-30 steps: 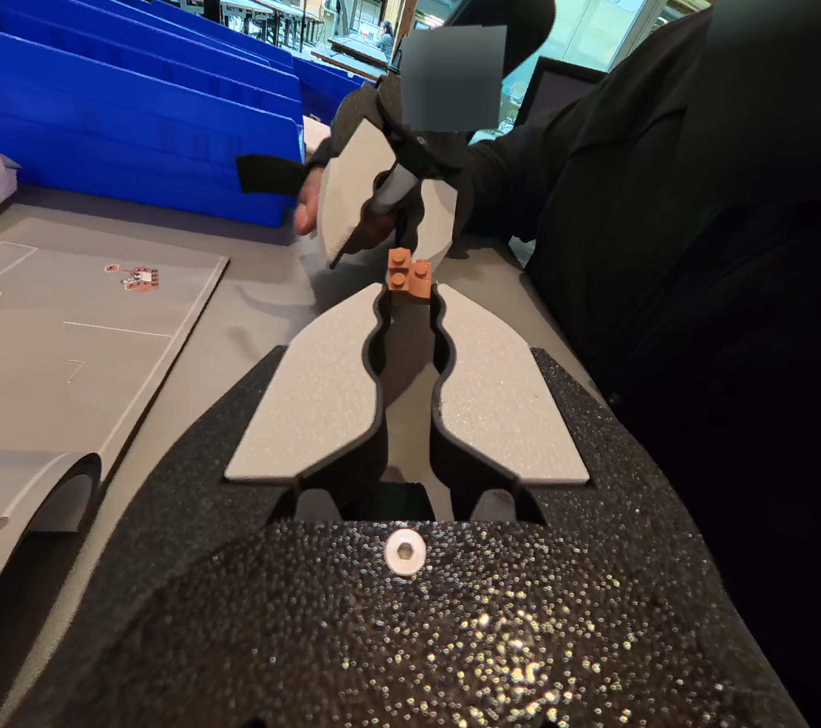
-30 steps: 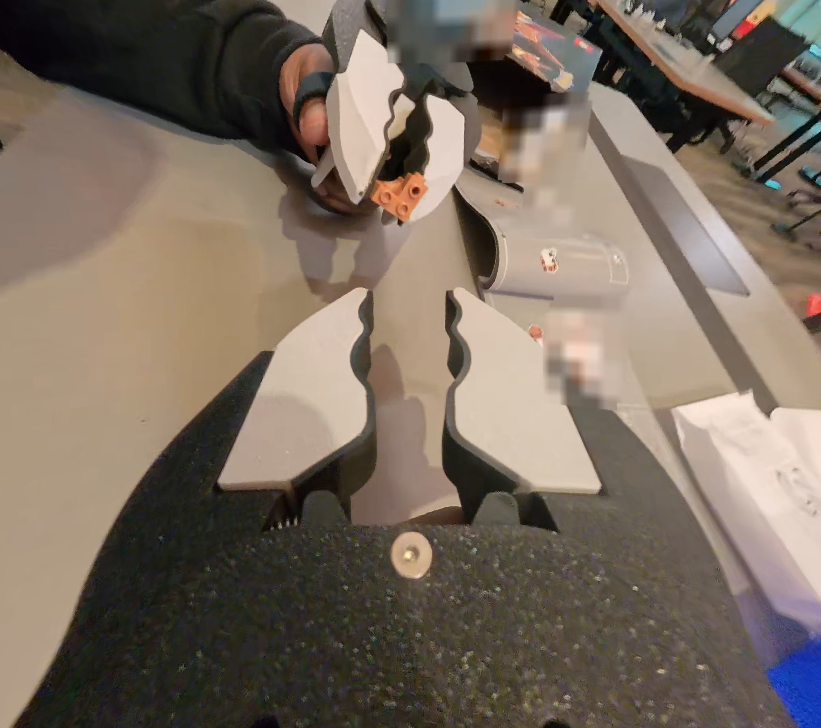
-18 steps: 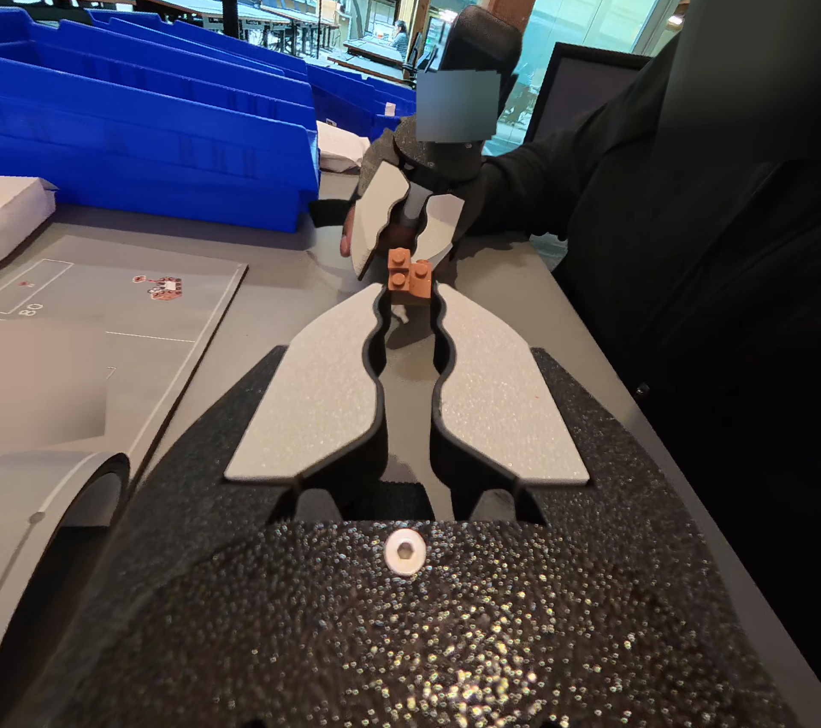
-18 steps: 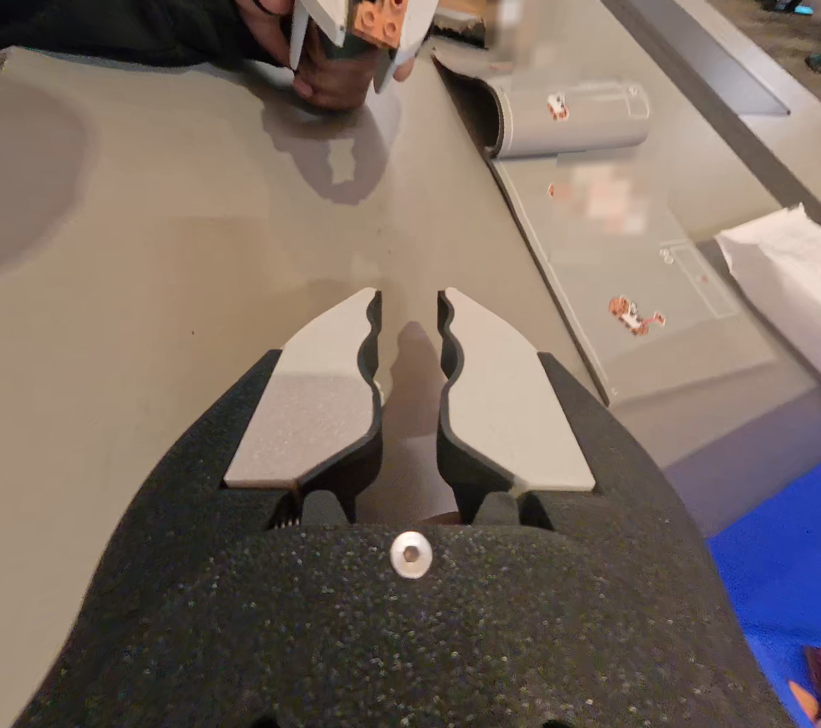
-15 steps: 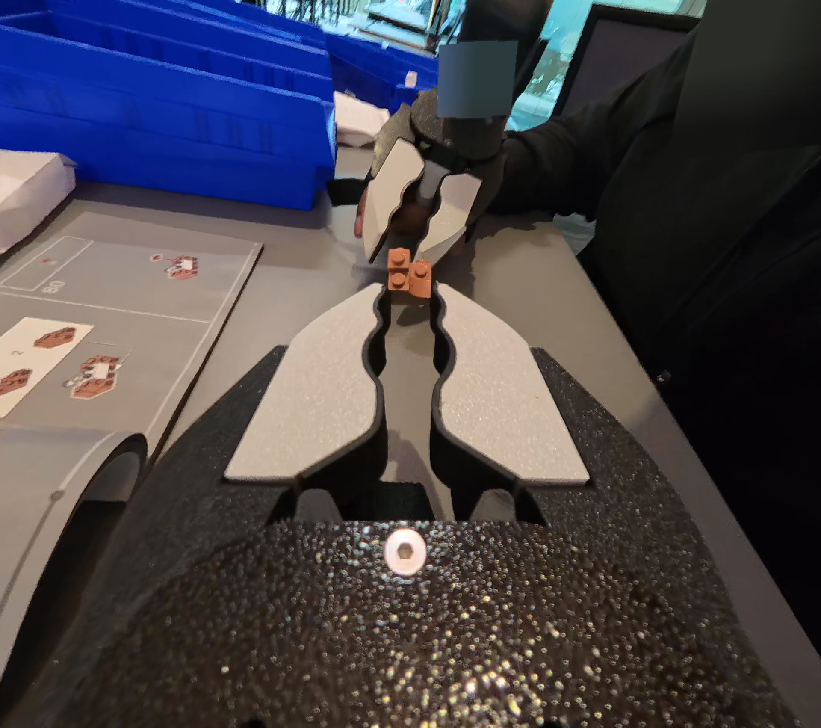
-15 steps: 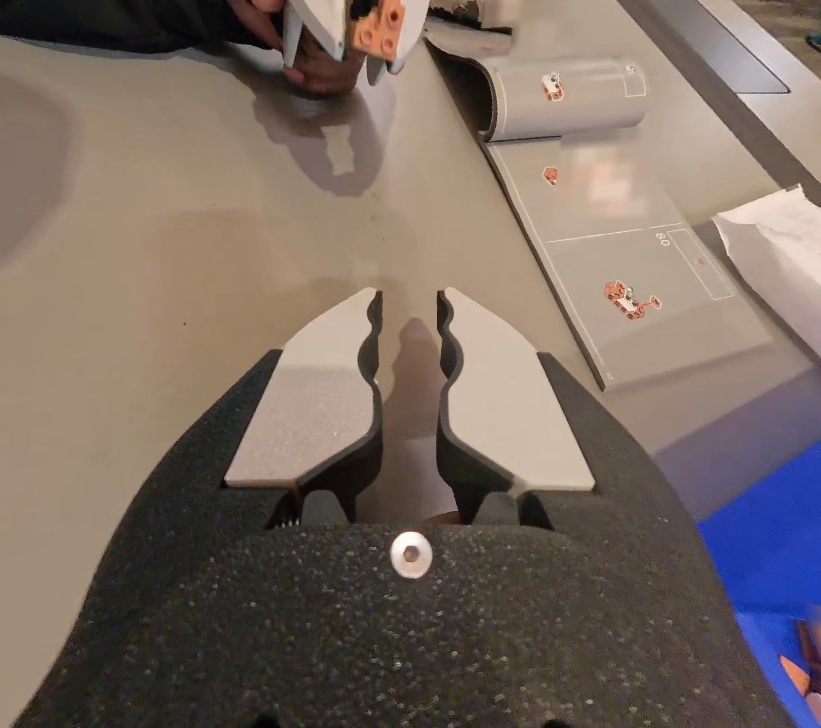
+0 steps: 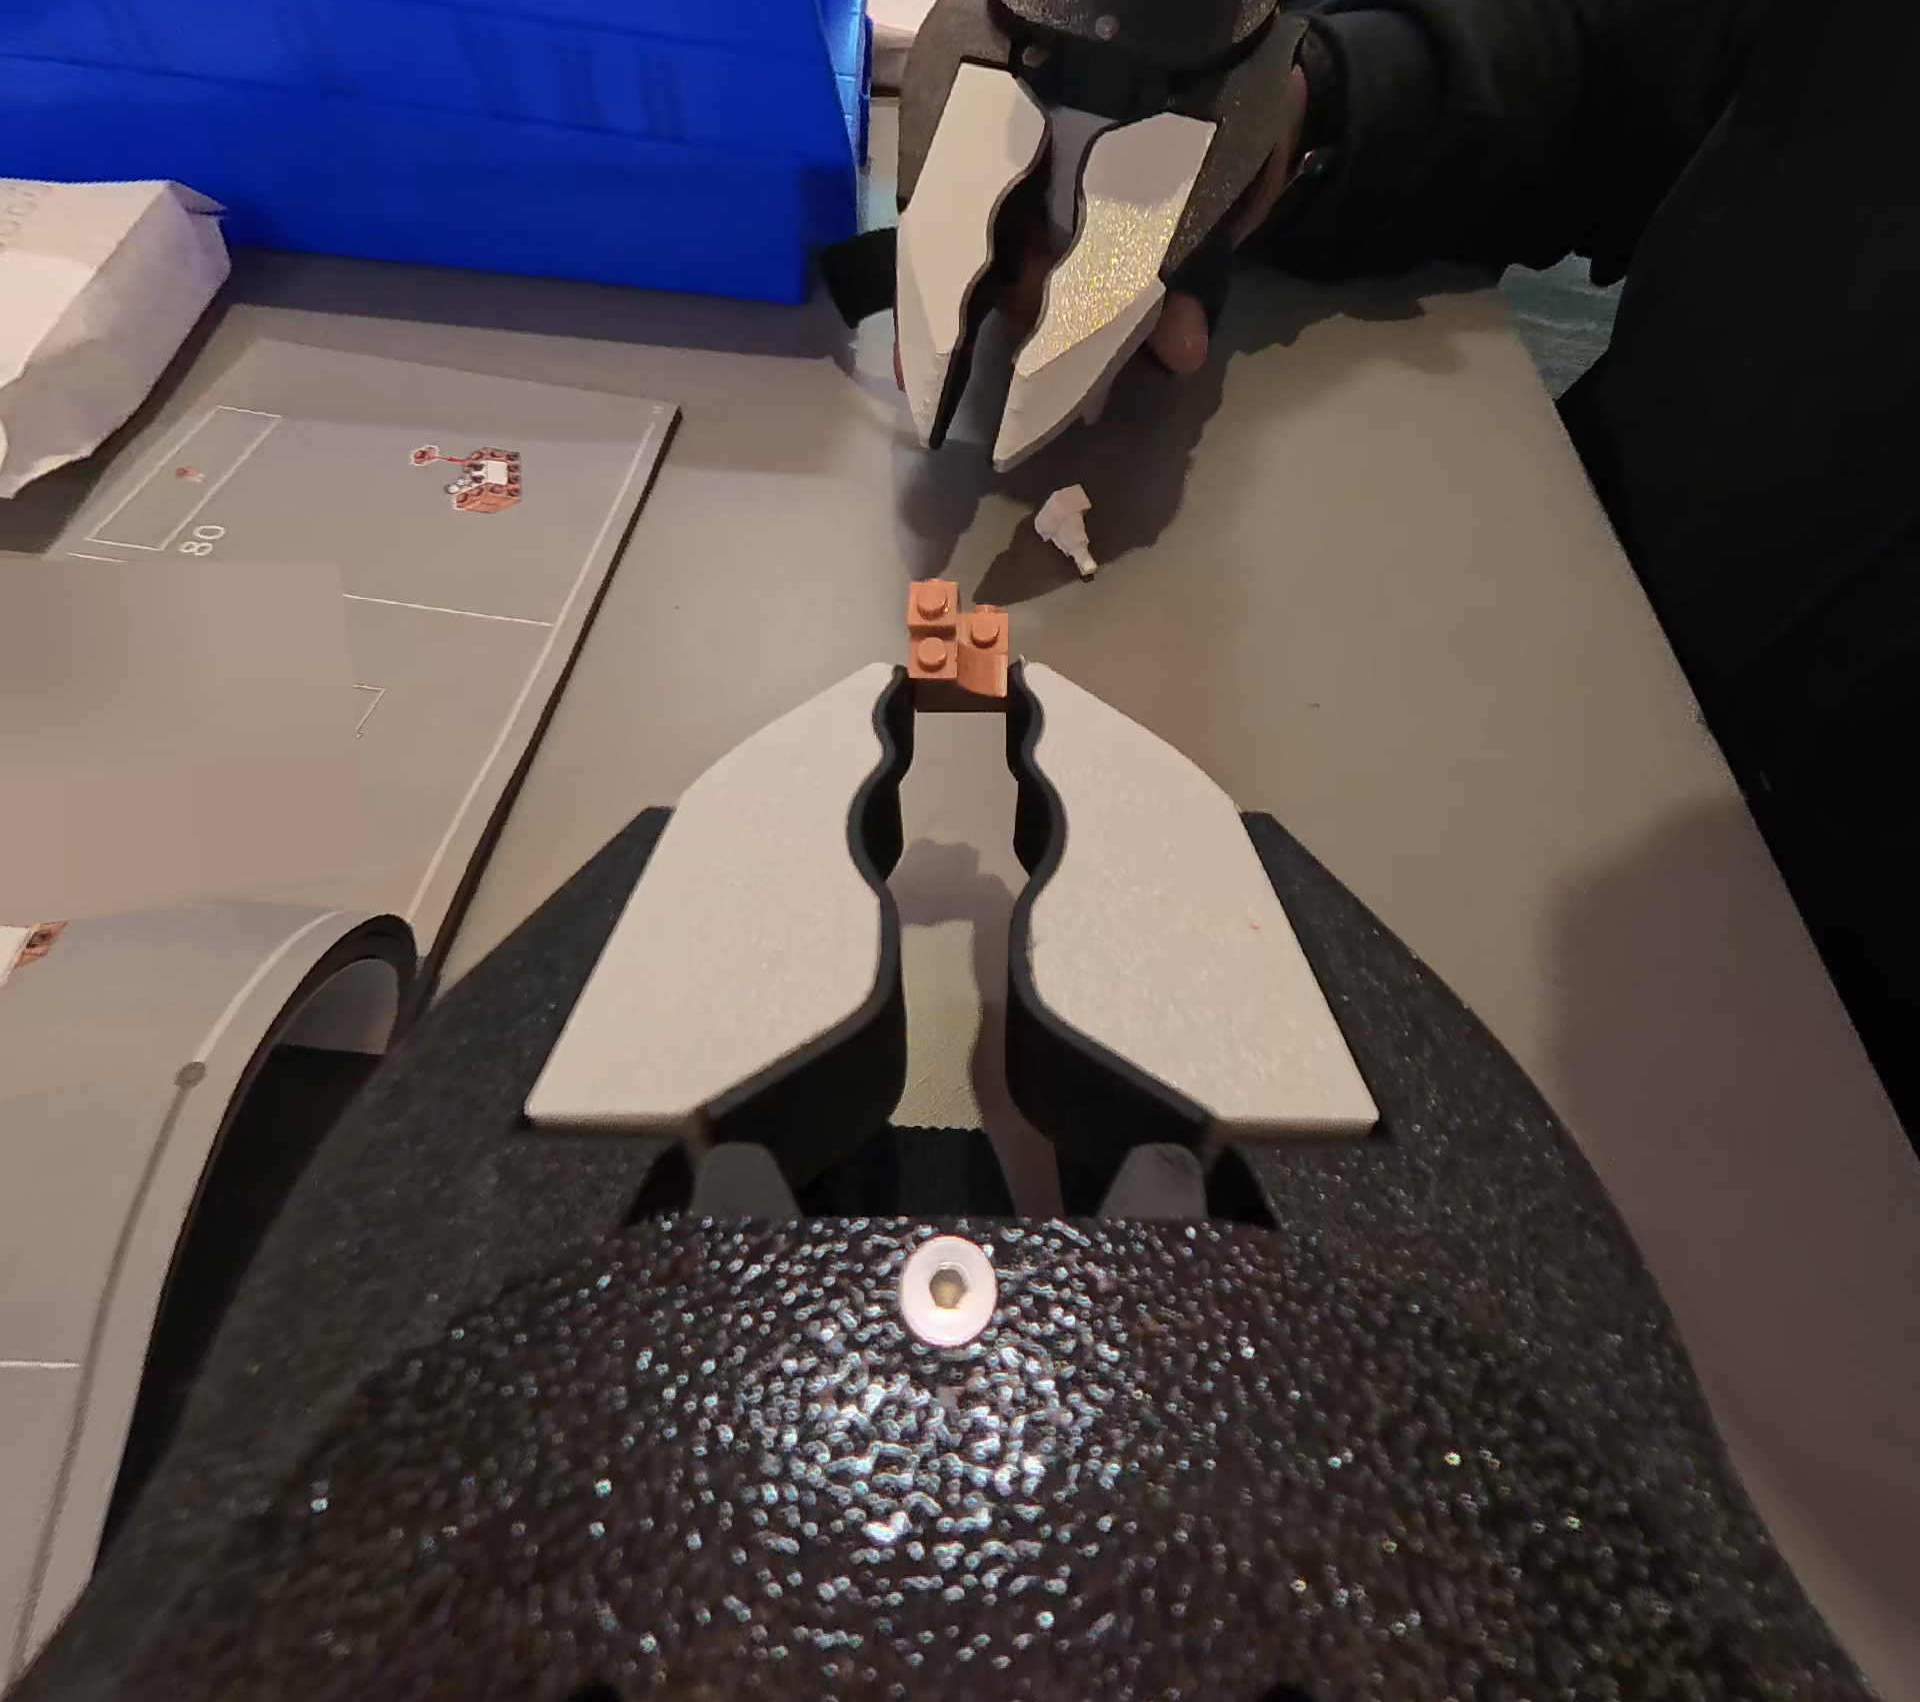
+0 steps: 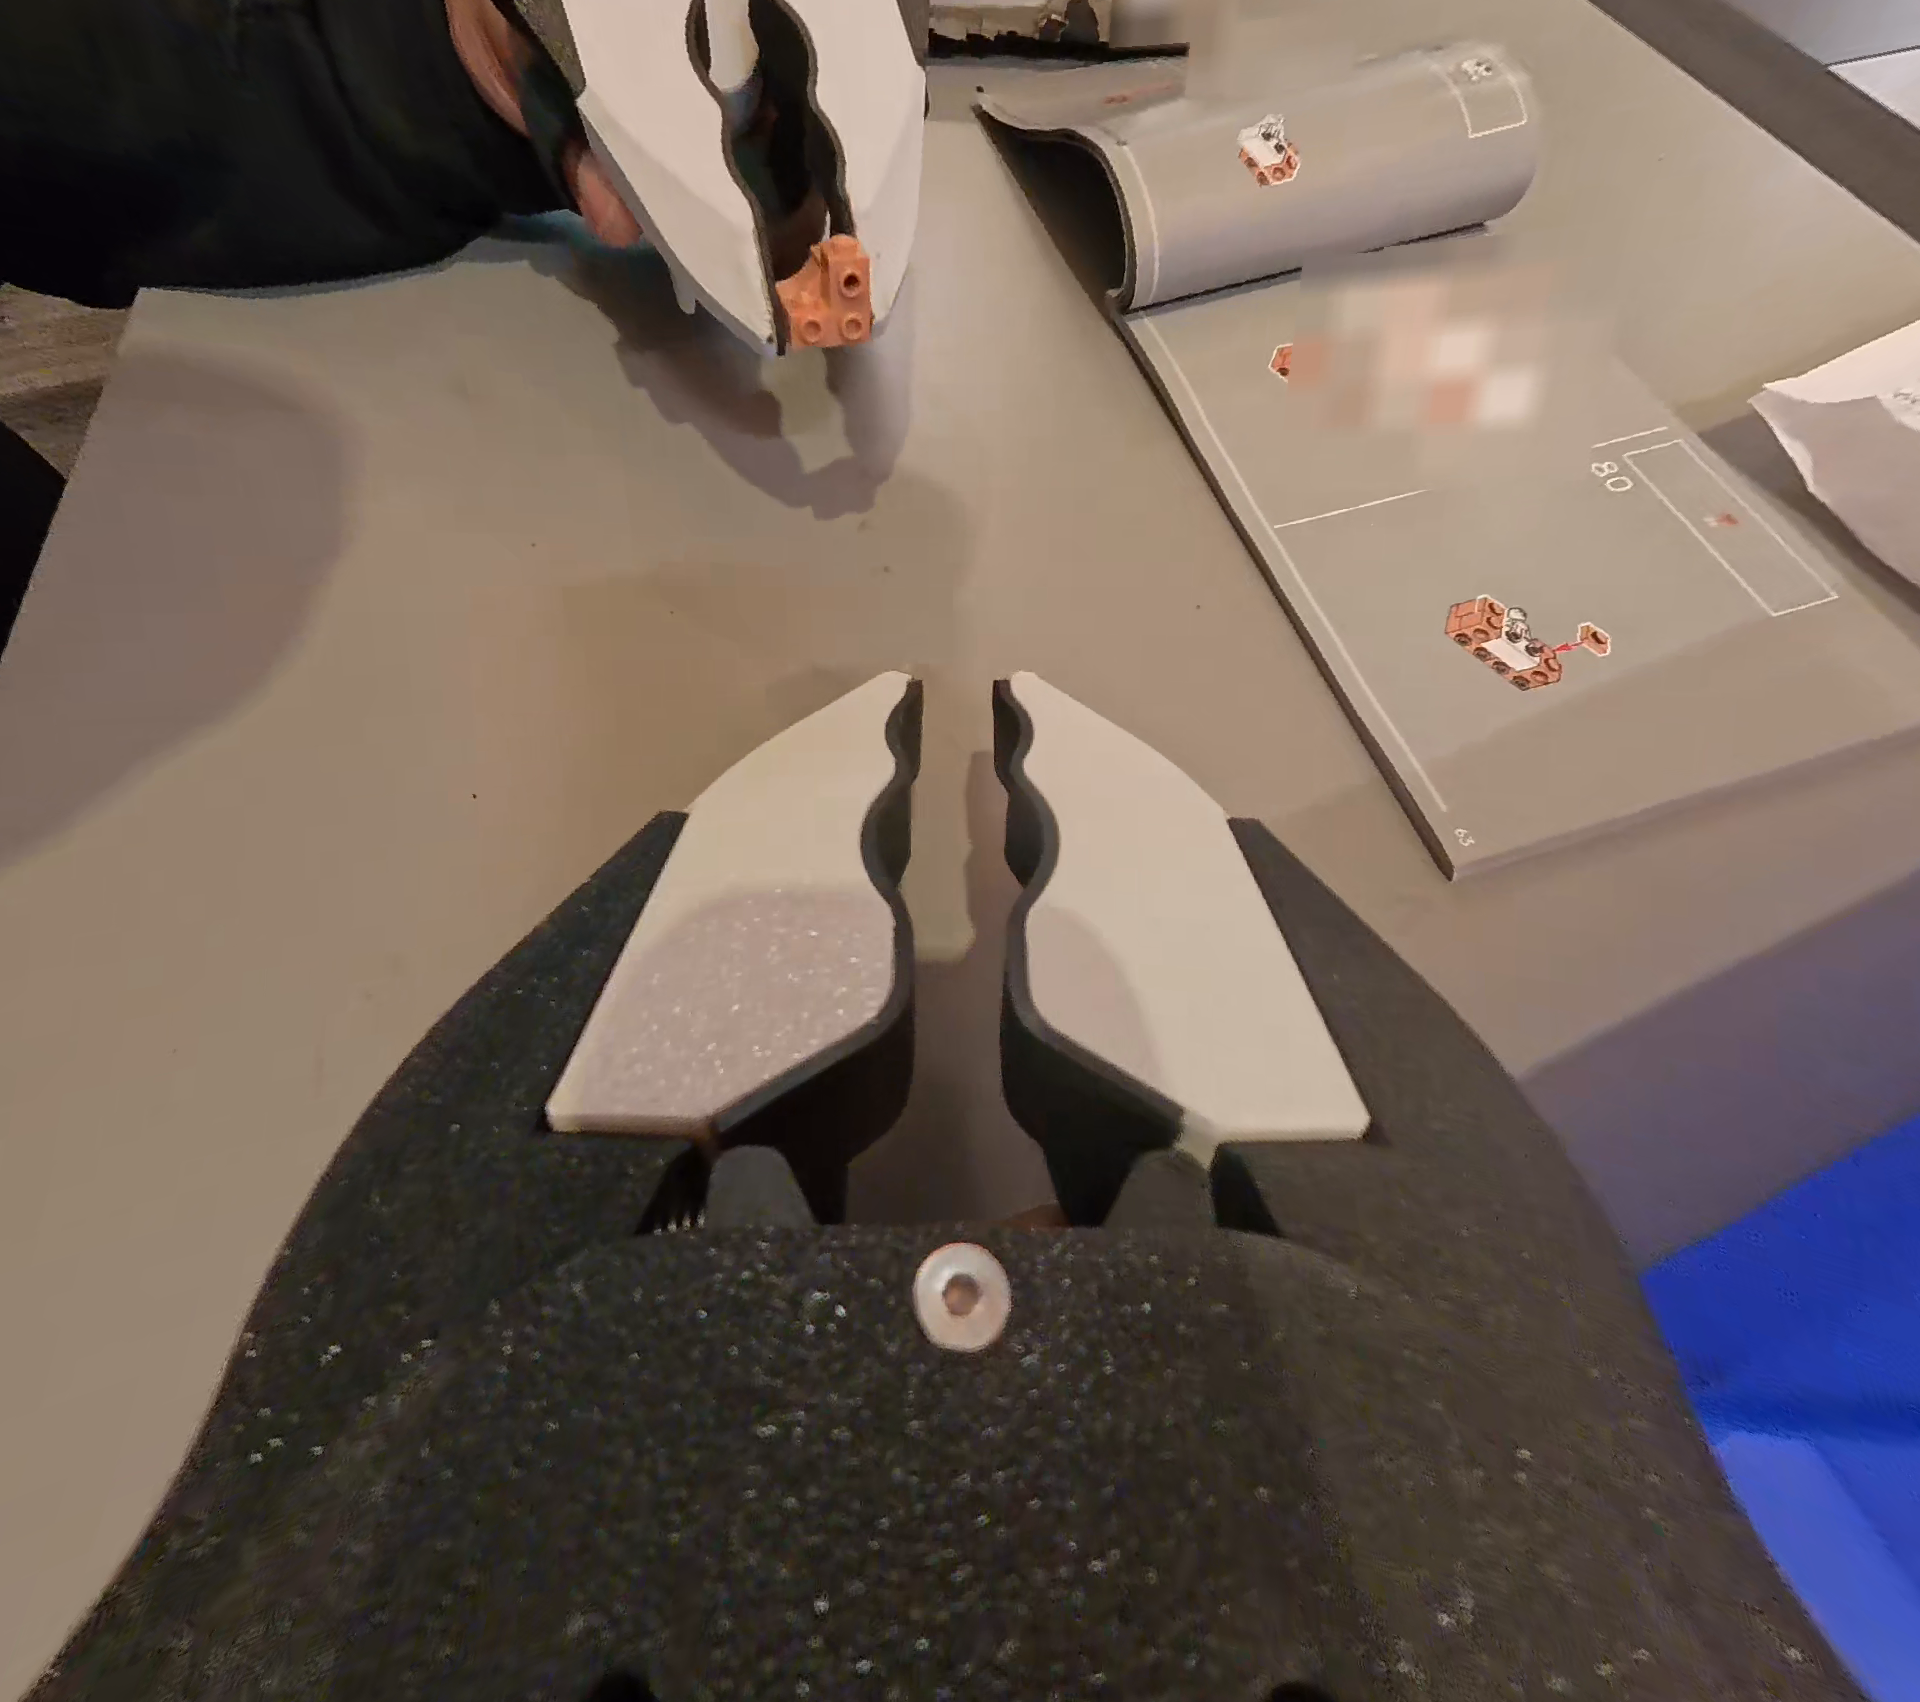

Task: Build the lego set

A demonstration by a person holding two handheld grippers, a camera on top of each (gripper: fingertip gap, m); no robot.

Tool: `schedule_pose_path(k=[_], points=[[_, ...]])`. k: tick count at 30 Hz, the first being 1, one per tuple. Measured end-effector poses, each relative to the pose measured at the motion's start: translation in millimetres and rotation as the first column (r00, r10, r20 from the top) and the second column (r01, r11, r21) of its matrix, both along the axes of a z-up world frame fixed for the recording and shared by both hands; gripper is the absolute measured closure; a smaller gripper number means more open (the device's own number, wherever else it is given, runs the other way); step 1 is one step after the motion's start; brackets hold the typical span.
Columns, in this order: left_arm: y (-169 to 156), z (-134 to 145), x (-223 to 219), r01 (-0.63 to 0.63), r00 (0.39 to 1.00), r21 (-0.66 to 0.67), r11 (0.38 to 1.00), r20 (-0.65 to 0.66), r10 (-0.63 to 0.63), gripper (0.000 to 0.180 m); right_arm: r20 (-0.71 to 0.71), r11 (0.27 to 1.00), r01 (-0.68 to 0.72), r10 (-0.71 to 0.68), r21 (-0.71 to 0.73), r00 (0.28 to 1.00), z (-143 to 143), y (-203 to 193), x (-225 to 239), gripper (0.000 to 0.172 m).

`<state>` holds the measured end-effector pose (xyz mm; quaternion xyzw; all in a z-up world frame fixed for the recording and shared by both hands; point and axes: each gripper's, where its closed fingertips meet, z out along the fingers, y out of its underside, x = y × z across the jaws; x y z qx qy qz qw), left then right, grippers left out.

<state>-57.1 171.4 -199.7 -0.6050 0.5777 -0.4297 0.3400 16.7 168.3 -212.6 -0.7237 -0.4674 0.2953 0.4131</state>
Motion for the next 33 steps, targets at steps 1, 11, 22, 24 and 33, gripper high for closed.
schedule_pose_path(k=[1, 11, 22, 24, 33], points=[[0, 0, 0, 0.000, 1.000, -0.004, 1.000, 0.002, 0.000, 0.164, -0.001, 1.000, -0.003, 0.003, -0.009, 1.000, 0, 0, 0, 0.159], [7, 7, -4, -0.012, 0.999, -0.029, 1.000, 0.045, 0.014, 0.164, 0.013, 0.998, -0.023, 0.024, -0.066, 1.000, -6, -1, 0, 0.156], [9, 10, -5, -0.010, 0.997, -0.070, 0.997, 0.070, 0.015, 0.164, -0.027, 0.989, -0.035, 0.032, -0.146, 0.999, -5, 2, 1, 0.156], [10, 12, -6, -0.009, 0.996, -0.088, 0.996, 0.086, 0.017, 0.164, -0.035, 0.986, -0.038, 0.032, -0.161, 0.999, -5, 2, 1, 0.156], [16, 19, -10, -0.019, 0.990, -0.151, 0.988, 0.133, 0.039, 0.164, -0.003, 0.985, -0.052, 0.053, -0.163, 0.999, -10, 0, -1, 0.156]])
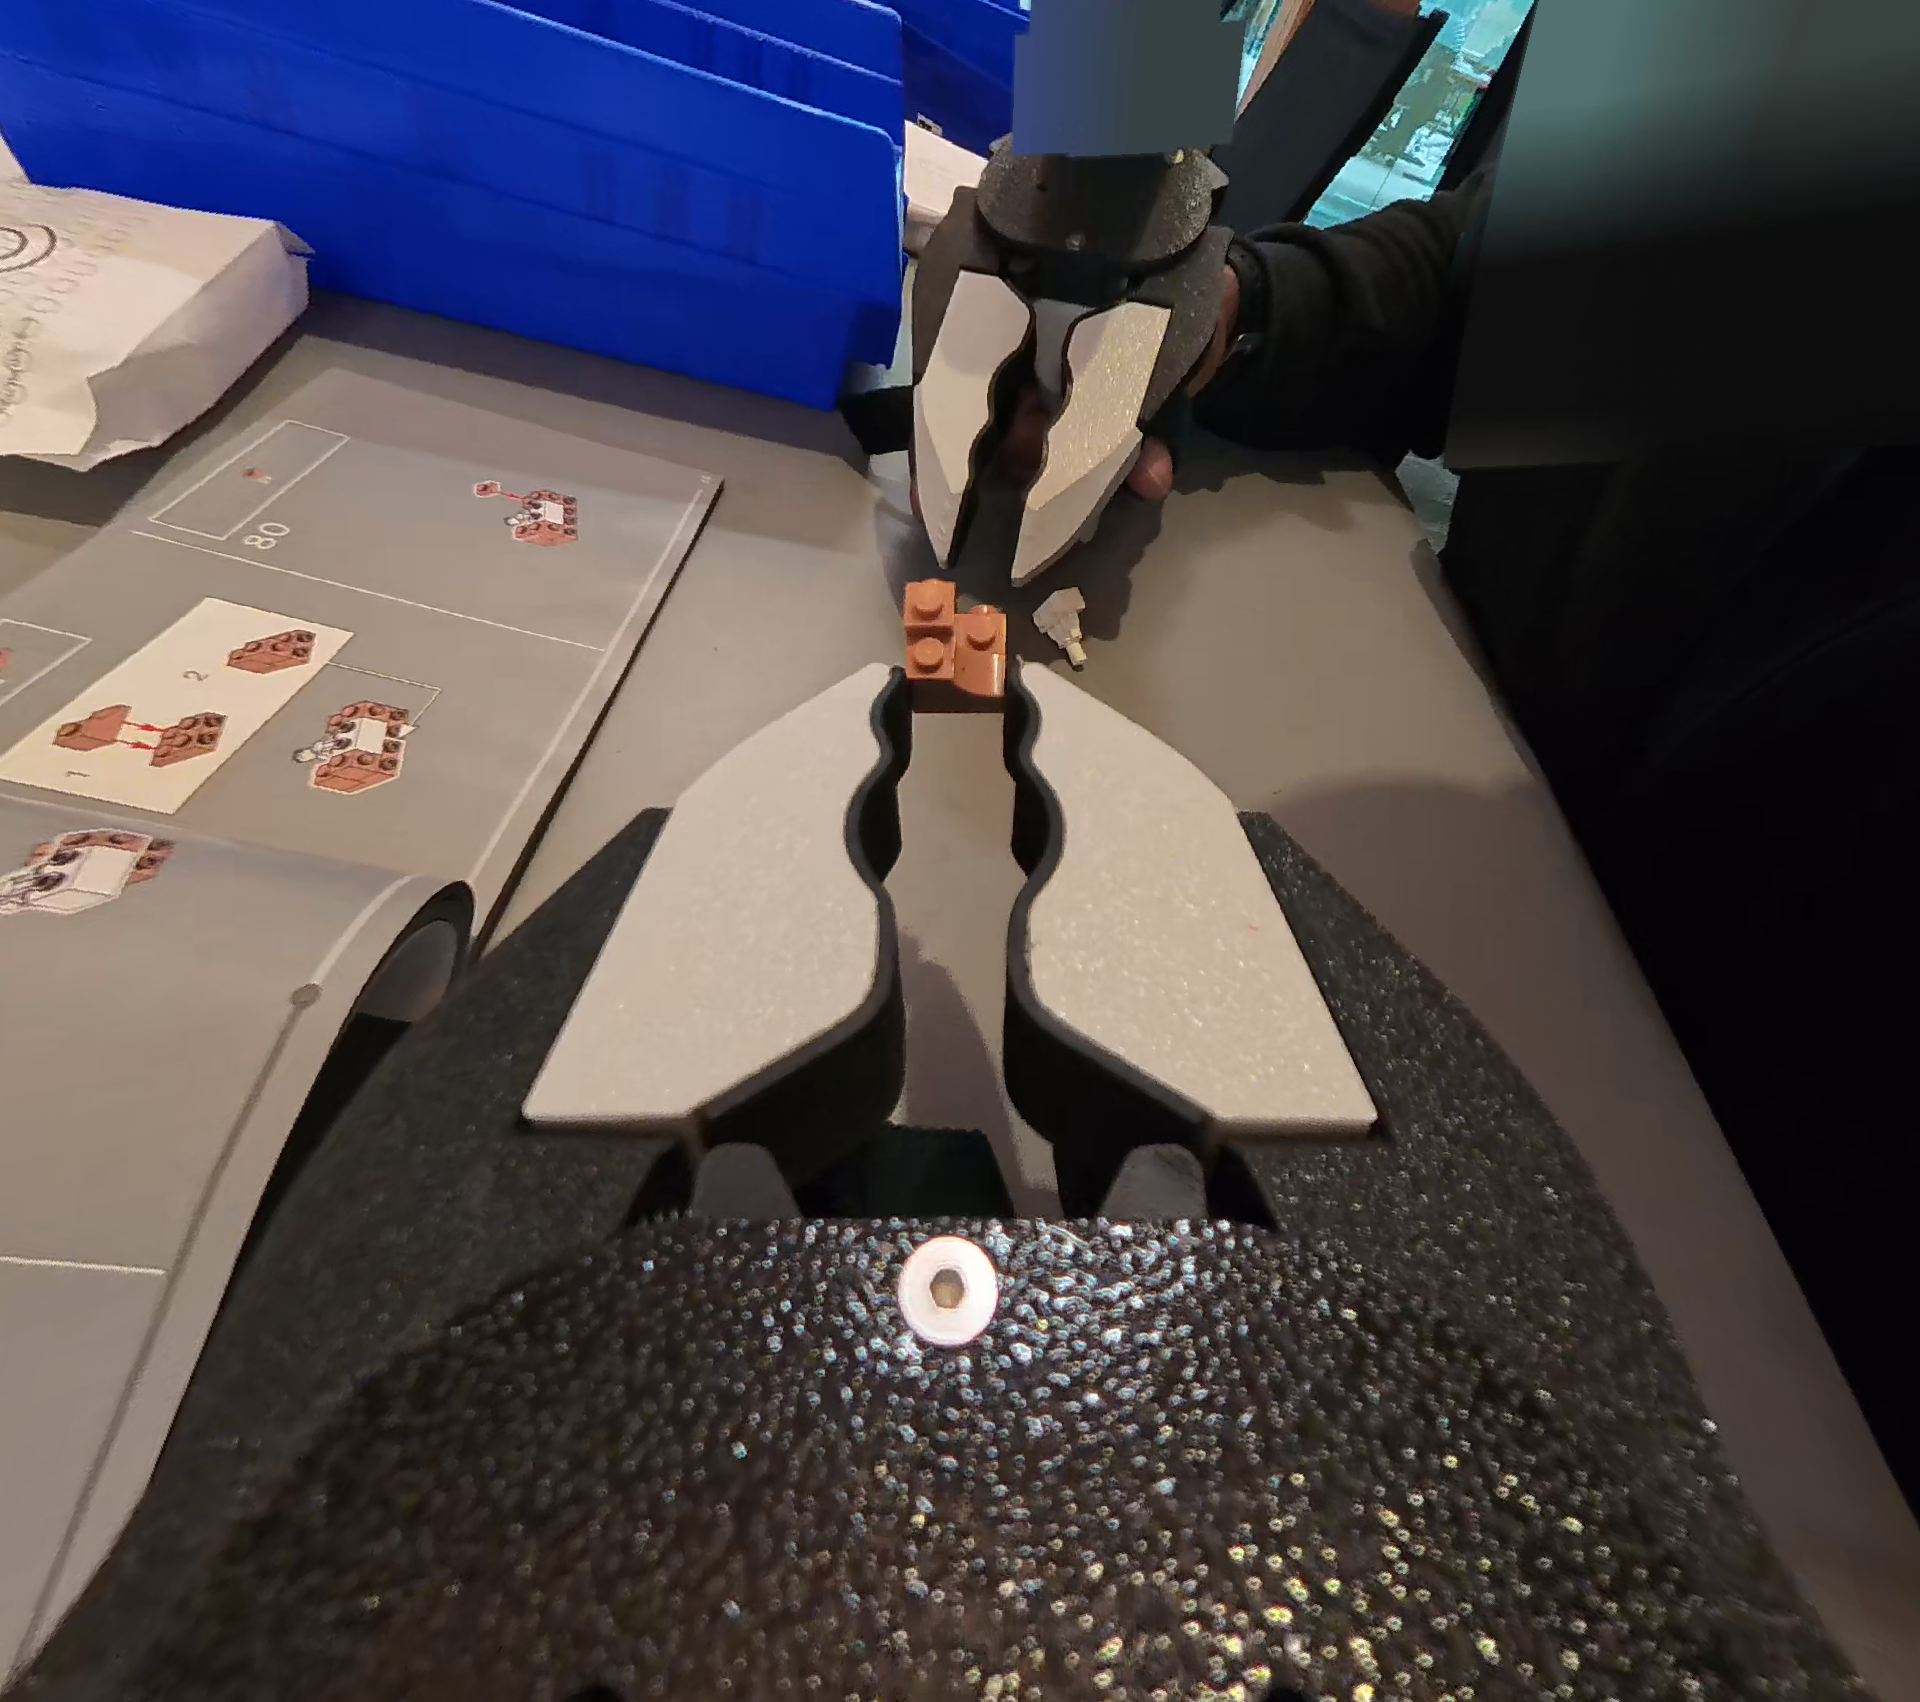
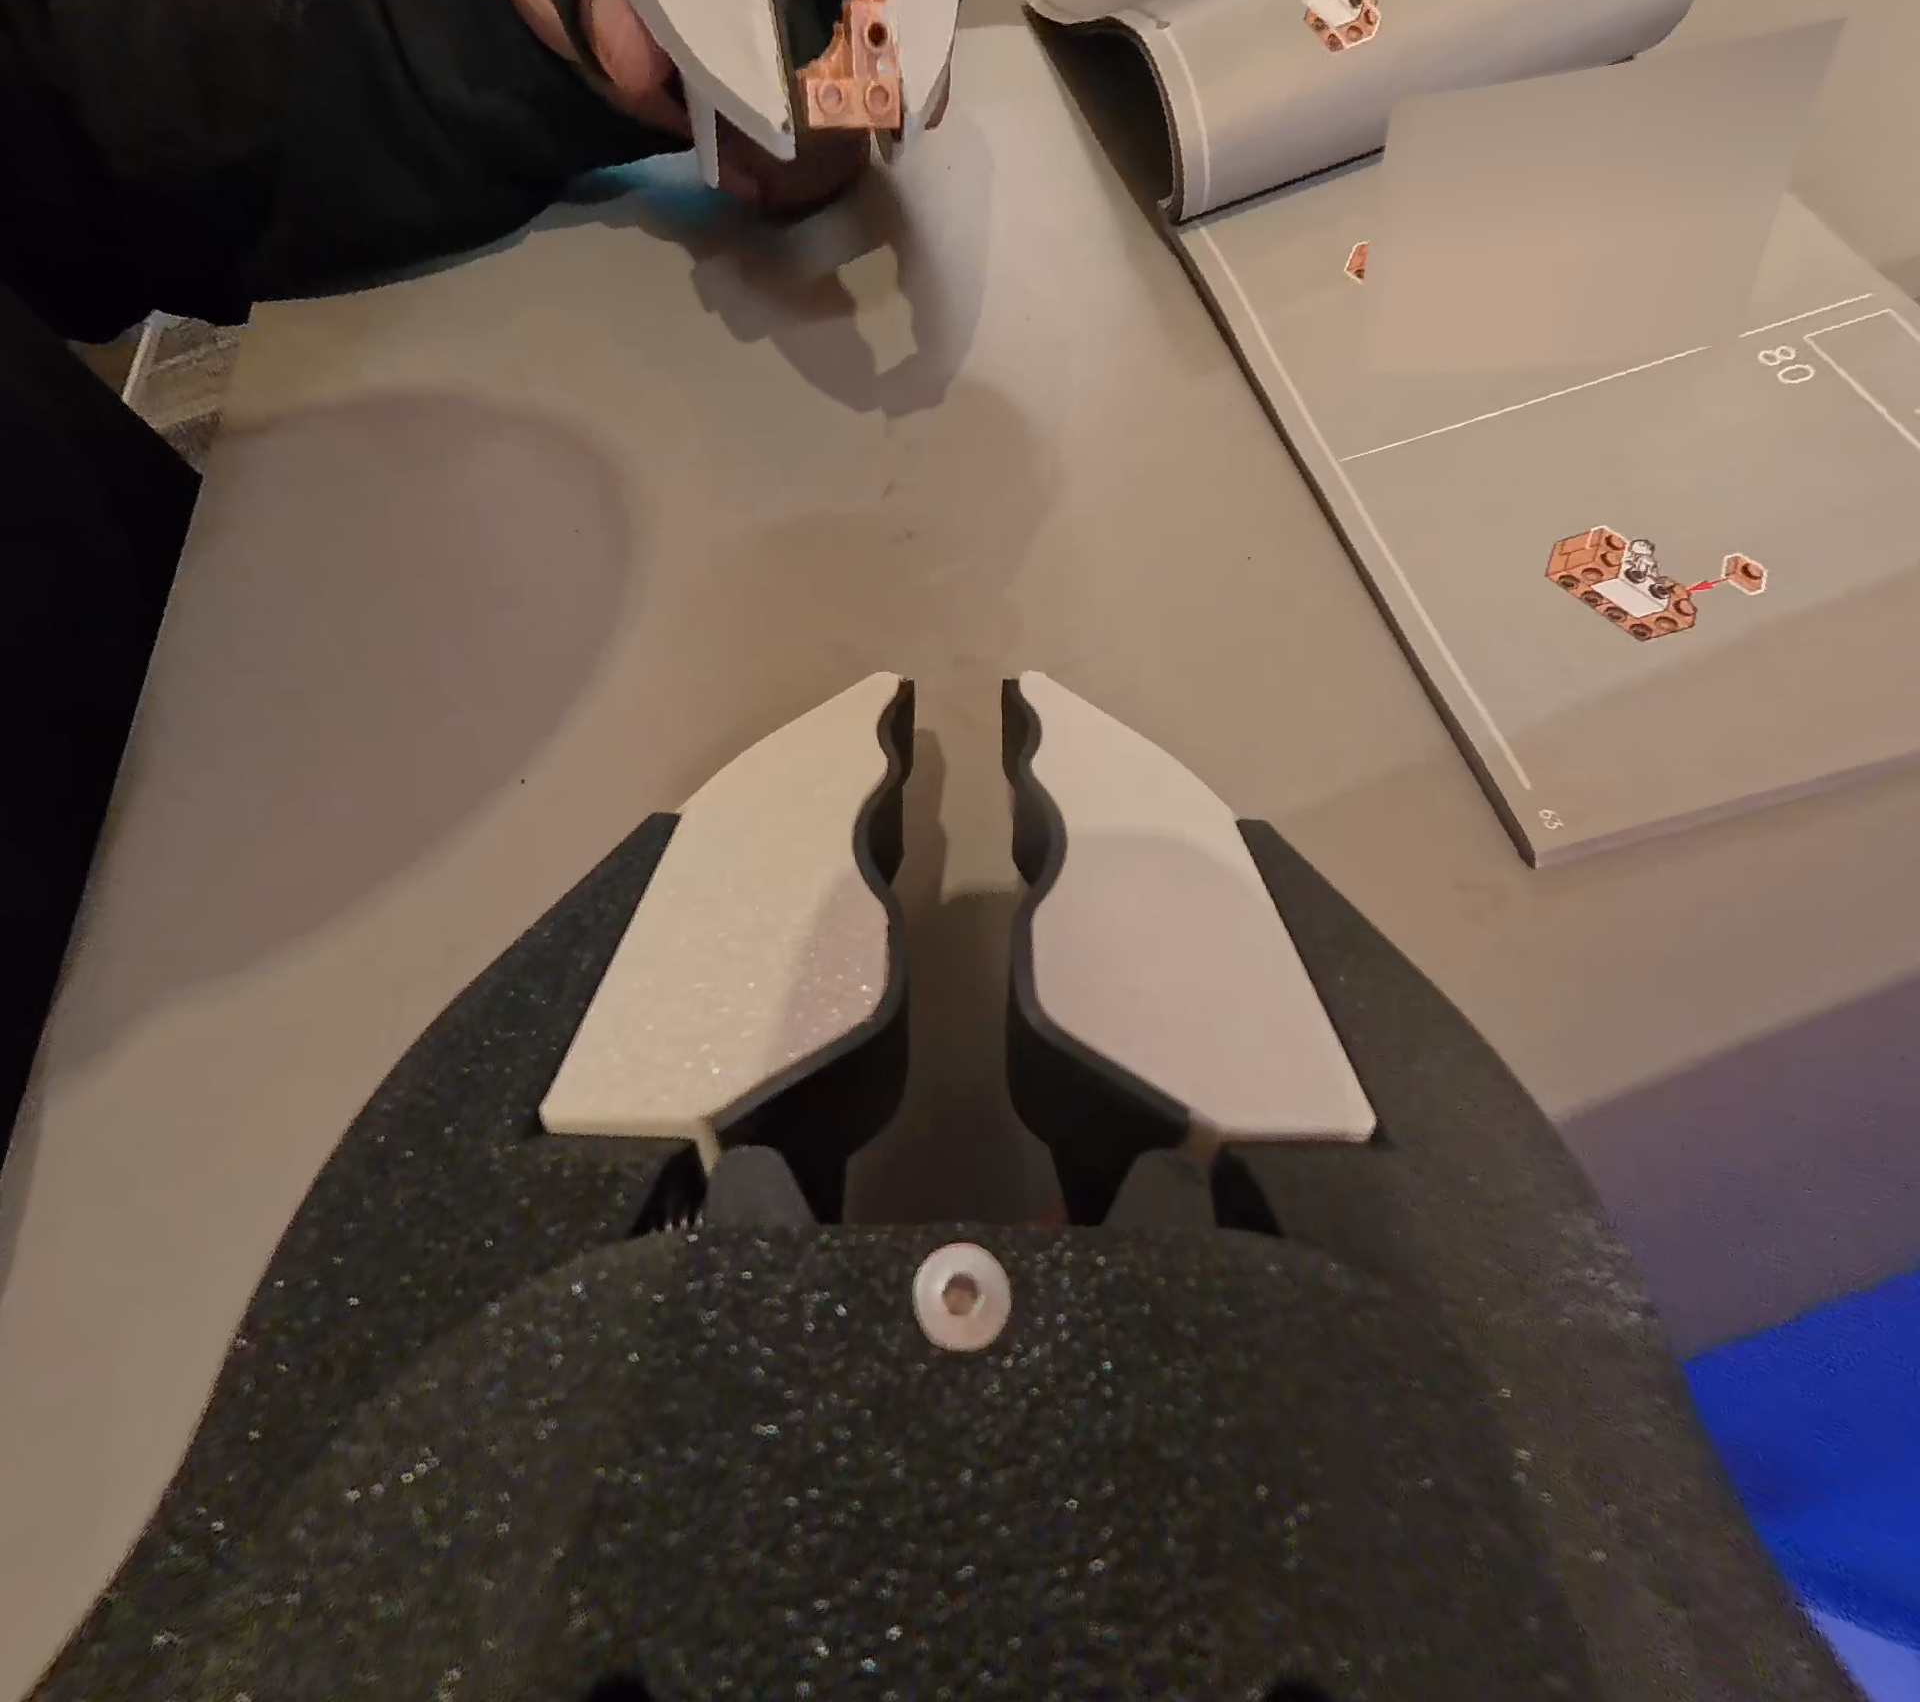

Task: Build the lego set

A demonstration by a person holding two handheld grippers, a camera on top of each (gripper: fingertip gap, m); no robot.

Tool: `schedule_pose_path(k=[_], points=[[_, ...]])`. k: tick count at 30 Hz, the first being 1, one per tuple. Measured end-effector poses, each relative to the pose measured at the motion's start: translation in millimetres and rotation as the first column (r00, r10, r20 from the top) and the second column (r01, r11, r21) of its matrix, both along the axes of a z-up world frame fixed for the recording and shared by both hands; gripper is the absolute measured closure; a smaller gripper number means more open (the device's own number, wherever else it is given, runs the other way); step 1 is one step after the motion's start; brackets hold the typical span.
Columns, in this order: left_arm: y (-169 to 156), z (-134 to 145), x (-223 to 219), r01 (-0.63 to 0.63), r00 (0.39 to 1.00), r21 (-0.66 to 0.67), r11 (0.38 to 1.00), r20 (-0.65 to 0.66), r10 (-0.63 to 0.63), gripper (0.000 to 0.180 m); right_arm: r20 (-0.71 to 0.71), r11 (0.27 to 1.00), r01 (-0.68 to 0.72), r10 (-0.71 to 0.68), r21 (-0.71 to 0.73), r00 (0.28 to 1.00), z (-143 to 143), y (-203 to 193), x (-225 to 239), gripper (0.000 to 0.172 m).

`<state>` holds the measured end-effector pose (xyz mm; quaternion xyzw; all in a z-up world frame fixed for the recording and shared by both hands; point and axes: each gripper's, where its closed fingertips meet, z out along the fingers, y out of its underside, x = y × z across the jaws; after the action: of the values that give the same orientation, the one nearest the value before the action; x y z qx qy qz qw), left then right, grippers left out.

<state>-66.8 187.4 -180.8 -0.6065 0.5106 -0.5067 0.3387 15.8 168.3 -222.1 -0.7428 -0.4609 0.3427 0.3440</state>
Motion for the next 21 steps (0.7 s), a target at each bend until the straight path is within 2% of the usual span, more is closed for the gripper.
schedule_pose_path(k=[14, 21], points=[[0.4, 2.1, -1.4, 0.002, 1.000, -0.020, 1.000, 0.015, -0.001, 0.164, 0.006, 1.000, -0.013, 0.013, -0.019, 1.000, -1.8, -1.4, -0.8, 0.155], [0.8, -2.8, 0.7, -0.017, 1.000, 0.013, 1.000, -0.022, 0.018, 0.164, -0.003, 0.999, -0.014, 0.014, -0.035, 1.000, -1.5, -1.0, -0.8, 0.155]])
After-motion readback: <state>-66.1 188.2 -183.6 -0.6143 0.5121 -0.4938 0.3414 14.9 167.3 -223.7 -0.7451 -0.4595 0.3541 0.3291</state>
